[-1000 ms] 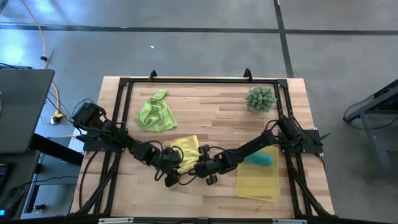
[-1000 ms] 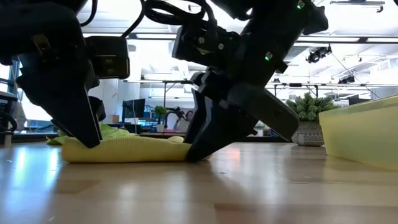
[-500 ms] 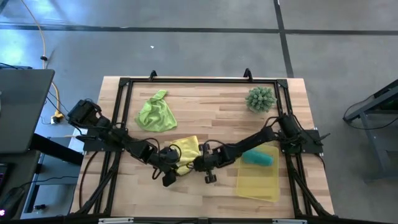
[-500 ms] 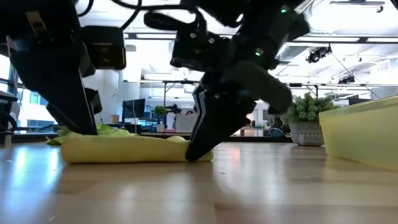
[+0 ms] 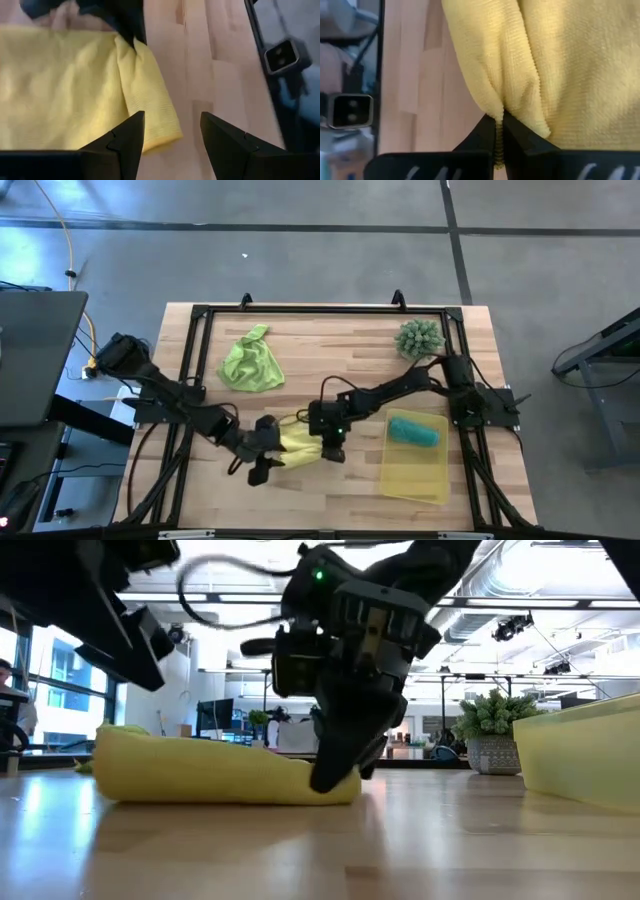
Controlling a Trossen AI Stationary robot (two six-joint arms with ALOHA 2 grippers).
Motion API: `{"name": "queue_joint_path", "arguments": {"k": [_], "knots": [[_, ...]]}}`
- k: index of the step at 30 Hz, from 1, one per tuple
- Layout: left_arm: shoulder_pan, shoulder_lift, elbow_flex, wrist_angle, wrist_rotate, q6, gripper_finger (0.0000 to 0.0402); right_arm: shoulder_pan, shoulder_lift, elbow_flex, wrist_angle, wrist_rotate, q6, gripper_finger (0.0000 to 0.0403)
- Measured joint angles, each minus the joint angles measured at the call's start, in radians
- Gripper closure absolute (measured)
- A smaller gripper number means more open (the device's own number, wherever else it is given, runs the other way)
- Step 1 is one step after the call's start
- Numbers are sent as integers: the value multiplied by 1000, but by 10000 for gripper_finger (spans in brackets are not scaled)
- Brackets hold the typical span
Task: Roll microfiber towels into tight, uniform cylinder then place into a basket
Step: Roll the yellow microfiber cloth
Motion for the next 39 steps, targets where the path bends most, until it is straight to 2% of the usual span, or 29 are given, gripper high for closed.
{"name": "queue_joint_path", "arguments": {"k": [4, 10, 14, 17, 24, 28, 33, 39], "knots": [[-54, 31, 2, 19, -102, 128, 218, -33, 0, 0, 1, -42, 107, 402], [-107, 111, 0, 53, -259, 305, 218, -58, 0, 1, 1, -36, 209, 403], [-103, 167, 2, 89, -326, 331, 218, -57, 0, 2, 1, -26, 211, 403], [-87, 202, 2, 83, -351, 292, 218, -53, 0, 2, -1, -23, 210, 403], [-46, 266, 2, 80, -270, 229, 218, -49, -2, 3, -4, -15, 209, 403], [-15, 288, 3, 84, -236, 144, 226, -49, -2, 4, -4, -12, 208, 403], [38, 286, 6, 89, -113, 57, 286, -49, -3, 4, -5, -8, 180, 396], [70, 280, 6, 93, 62, -47, 381, -49, -9, 5, -8, -8, 113, 349]]}}
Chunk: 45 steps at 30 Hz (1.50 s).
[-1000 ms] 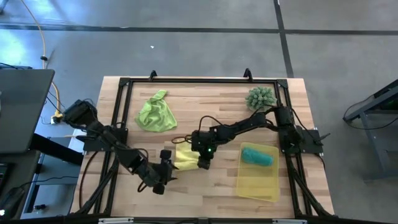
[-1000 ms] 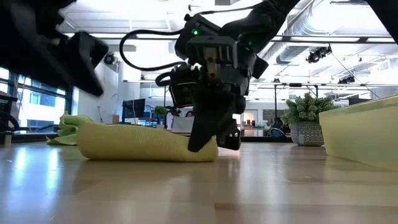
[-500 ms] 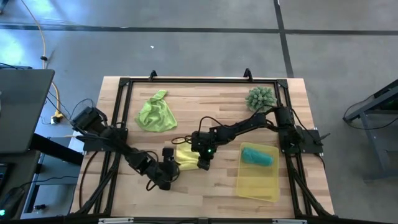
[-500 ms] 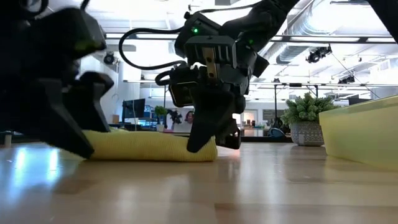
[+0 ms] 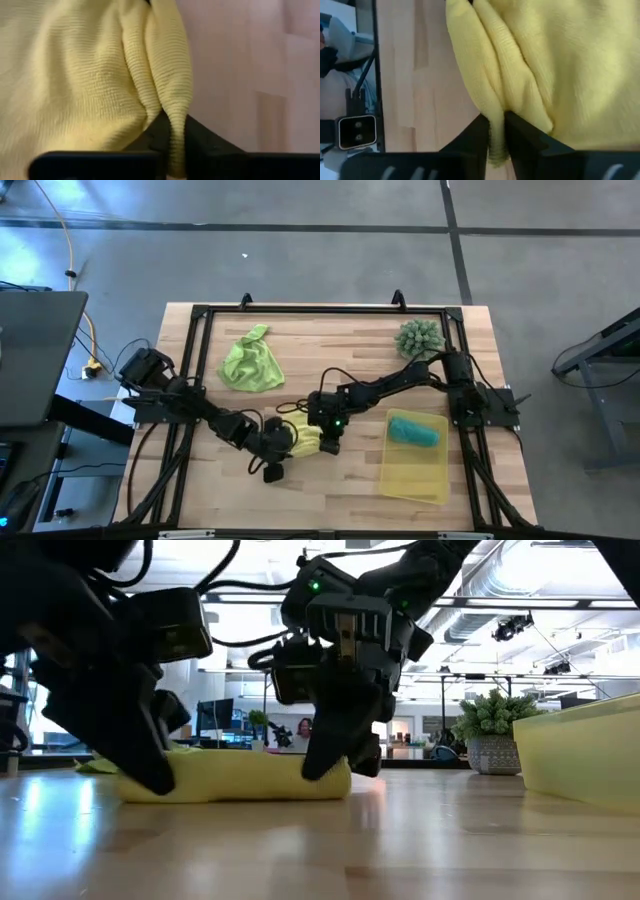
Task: Roll microfiber towels into tight, uniform cylinder then place into a basket
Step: Roll the yellow microfiber cloth
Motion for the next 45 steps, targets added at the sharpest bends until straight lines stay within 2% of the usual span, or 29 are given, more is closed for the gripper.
{"name": "queue_joint_path", "arguments": {"k": [2, 7, 11, 15, 18, 23, 29, 39, 45], "knots": [[5, 0, 0, 5, 68, -45, 393, 0, -11, 0, -8, 0, -33, 331], [8, 0, 0, 8, 168, -163, 386, 10, -56, 0, -28, 19, -186, 311], [30, -4, -1, 7, 223, -251, 392, 59, -101, 1, -29, 174, -381, 309], [53, -20, -4, -12, 273, -270, 396, 144, -117, 1, -29, 368, -631, 309], [73, -27, -3, -58, 278, -293, 396, 210, -117, 1, -30, 516, -734, 309], [89, -30, -29, -34, 290, -341, 397, 289, -114, 1, -26, 666, -755, 308], [88, -32, -63, 27, 289, -382, 397, 331, -114, 1, -12, 715, -728, 303], [89, -32, -64, 28, 296, -382, 398, 337, -70, 2, 53, 723, -710, 207], [89, -32, -64, 29, 296, -389, 398, 318, -30, 2, 75, 816, -718, 200]]}}
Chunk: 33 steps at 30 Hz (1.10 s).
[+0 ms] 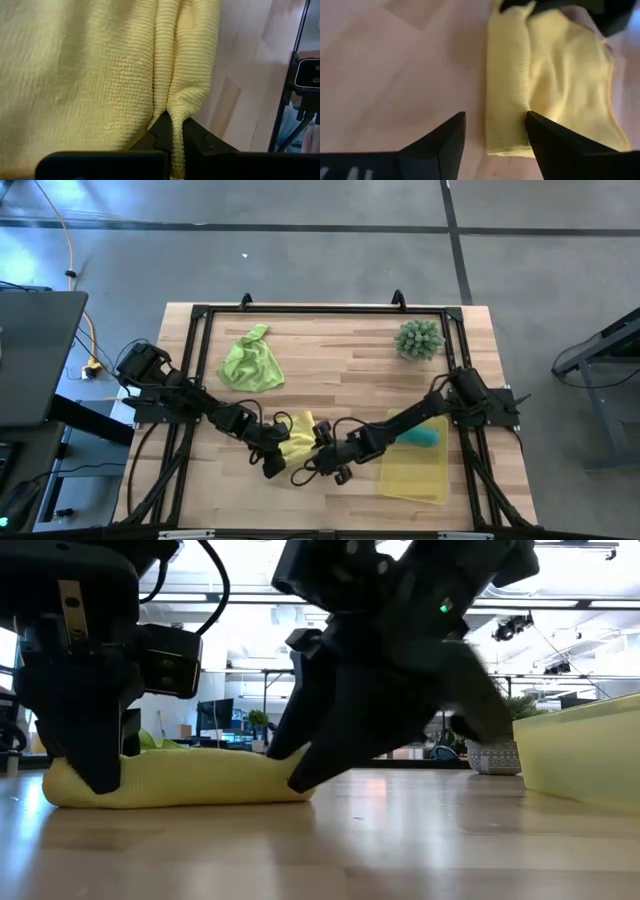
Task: Roll microfiber towels into tight, uniform cylinder then place into a basket
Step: Roll the yellow microfiber cloth
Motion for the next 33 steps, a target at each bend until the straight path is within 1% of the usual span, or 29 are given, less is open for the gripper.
{"name": "queue_joint_path", "arguments": {"k": [2, 11, 13, 15, 17, 19, 21, 24, 26, 29, 31, 33], "knots": [[0, 0, 0, 0, 0, 2, 398, -5, 2, 0, -2, 26, 0, 207], [0, 0, -4, 18, 2, 18, 396, -25, 3, 0, -13, 8, 0, 260], [0, 1, -4, 21, 2, 18, 396, -25, 2, 0, -29, 18, -6, 268], [0, 1, -4, 21, 2, 18, 396, -17, -13, 0, -75, 59, 4, 271], [0, 1, -4, 21, 2, 18, 395, -4, -42, 9, -162, 84, 39, 272], [0, 1, -4, 21, 2, 18, 395, 7, -68, 38, -239, 86, 102, 272], [0, 1, -4, 21, 3, 18, 395, 15, -88, 60, -277, 74, 177, 272], [0, 1, -4, 21, 4, 18, 395, 21, -83, 66, -224, 32, 262, 272], [0, 1, -4, 21, 5, 18, 395, 23, -59, 66, -147, -15, 283, 272], [0, 1, -4, 21, 5, 19, 394, 23, -15, 66, -106, -63, 292, 272], [0, 1, -4, 22, 6, 18, 394, 20, 10, 64, -101, -57, 292, 272], [0, 1, -4, 22, 6, 18, 394, 17, 24, 64, -92, -18, 296, 272]]}}
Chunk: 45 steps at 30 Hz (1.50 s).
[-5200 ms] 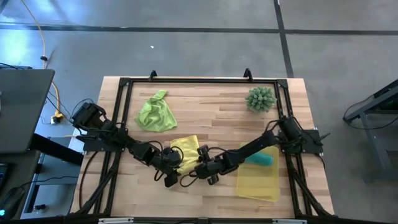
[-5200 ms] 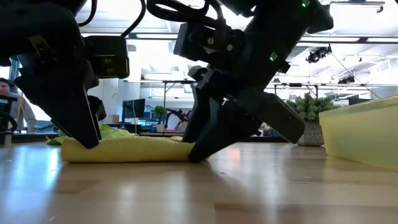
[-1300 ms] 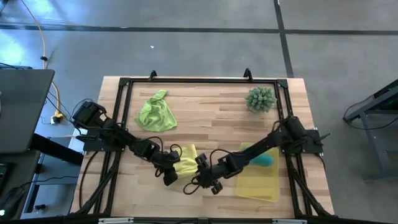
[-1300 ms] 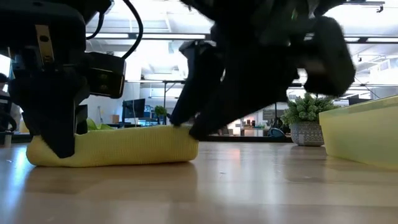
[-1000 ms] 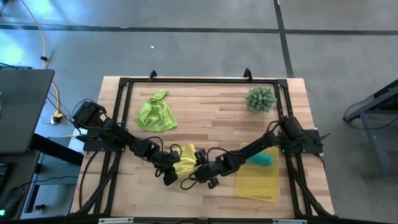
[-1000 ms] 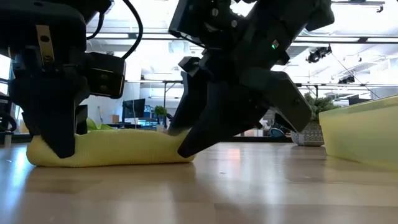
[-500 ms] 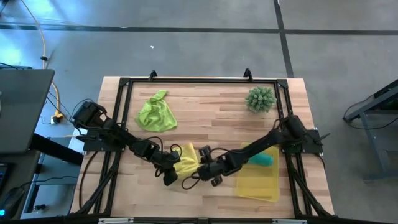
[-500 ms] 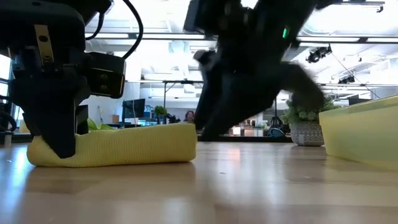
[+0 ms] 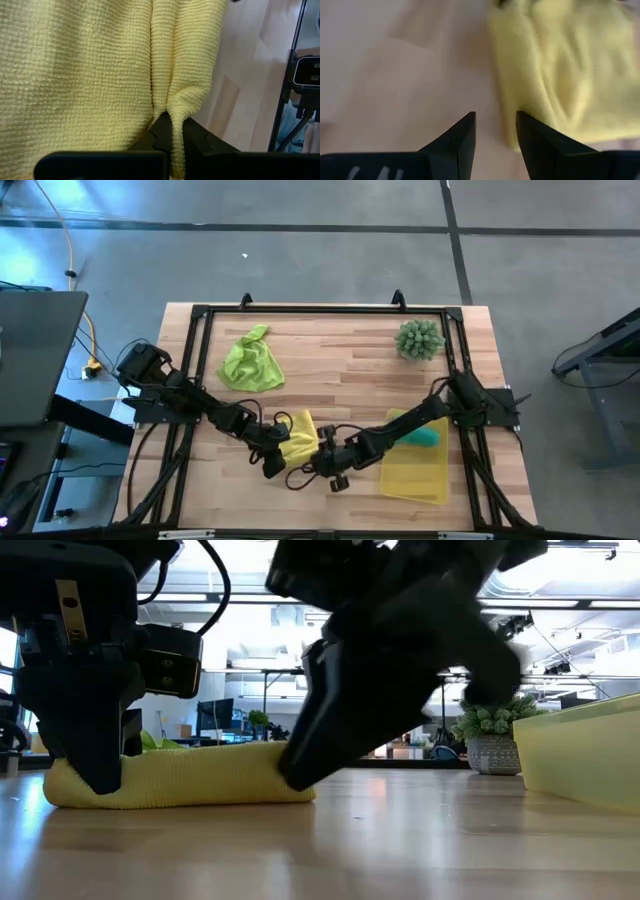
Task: Roll microfiber towels into tight, uniform cylinder then place into a basket
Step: Roll the yellow microfiber cloth
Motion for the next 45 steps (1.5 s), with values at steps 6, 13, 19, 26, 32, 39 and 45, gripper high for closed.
{"name": "queue_joint_path", "arguments": {"k": [6, 13, 19, 26, 32, 39, 45], "knots": [[0, 0, 0, 0, 0, 8, 394, 1, 5, 0, -4, 48, -5, 272], [1, 0, 0, 0, 1, 19, 394, 35, 3, 0, -3, 46, -7, 272], [2, 0, 0, 0, 2, 18, 394, 60, 3, 0, 27, 146, -63, 272], [2, 0, 0, 0, 2, 17, 394, 66, 2, 0, 55, 229, -139, 272], [2, 0, 0, 0, 2, 16, 394, 32, 10, 0, 50, 182, -160, 272], [2, 0, 0, 1, 2, 15, 394, -2, 43, 1, 50, 107, -191, 255], [2, 0, 0, 1, 2, 15, 394, -17, 43, 3, 52, 113, -212, 201]]}}
